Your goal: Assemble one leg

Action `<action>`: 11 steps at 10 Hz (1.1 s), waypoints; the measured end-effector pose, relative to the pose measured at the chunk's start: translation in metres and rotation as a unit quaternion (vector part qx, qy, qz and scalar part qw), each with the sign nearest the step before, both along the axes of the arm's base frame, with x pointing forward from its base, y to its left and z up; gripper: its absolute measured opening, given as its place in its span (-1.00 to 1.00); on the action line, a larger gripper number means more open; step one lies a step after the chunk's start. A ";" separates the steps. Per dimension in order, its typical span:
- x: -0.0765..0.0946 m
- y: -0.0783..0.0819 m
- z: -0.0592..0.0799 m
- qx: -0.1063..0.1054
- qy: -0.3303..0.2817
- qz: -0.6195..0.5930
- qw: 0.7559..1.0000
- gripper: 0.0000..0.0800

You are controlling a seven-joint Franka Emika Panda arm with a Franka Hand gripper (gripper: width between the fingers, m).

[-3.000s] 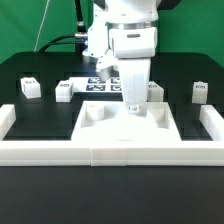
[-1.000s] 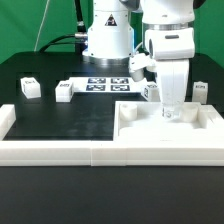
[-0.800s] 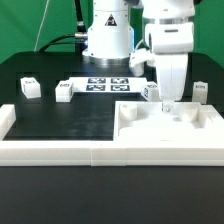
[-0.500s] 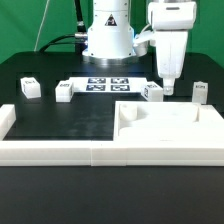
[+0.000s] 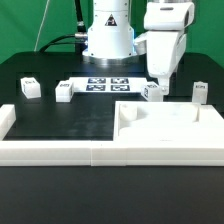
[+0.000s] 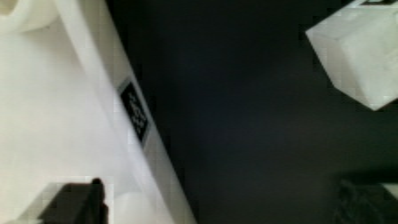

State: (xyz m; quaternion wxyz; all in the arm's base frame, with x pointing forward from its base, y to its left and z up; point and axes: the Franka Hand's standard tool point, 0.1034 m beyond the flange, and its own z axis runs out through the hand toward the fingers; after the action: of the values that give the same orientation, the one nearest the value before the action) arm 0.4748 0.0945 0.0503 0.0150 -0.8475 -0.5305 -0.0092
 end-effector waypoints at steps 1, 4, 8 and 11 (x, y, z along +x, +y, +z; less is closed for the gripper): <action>-0.002 0.000 -0.001 0.007 -0.002 -0.067 0.998 0.62; -0.029 0.009 -0.006 0.024 0.012 -0.307 0.951 0.62; -0.040 0.049 -0.007 0.032 0.043 -0.558 0.828 0.62; -0.043 0.070 -0.006 0.036 0.059 -0.664 0.744 0.62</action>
Offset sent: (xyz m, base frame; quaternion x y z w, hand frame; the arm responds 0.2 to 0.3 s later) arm -0.0298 0.0135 -0.0010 -0.0059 0.0156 0.3320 0.9431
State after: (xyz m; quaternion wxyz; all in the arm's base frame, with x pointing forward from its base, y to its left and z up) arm 0.4316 0.1648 0.0448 0.0670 -0.9832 0.1694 0.0138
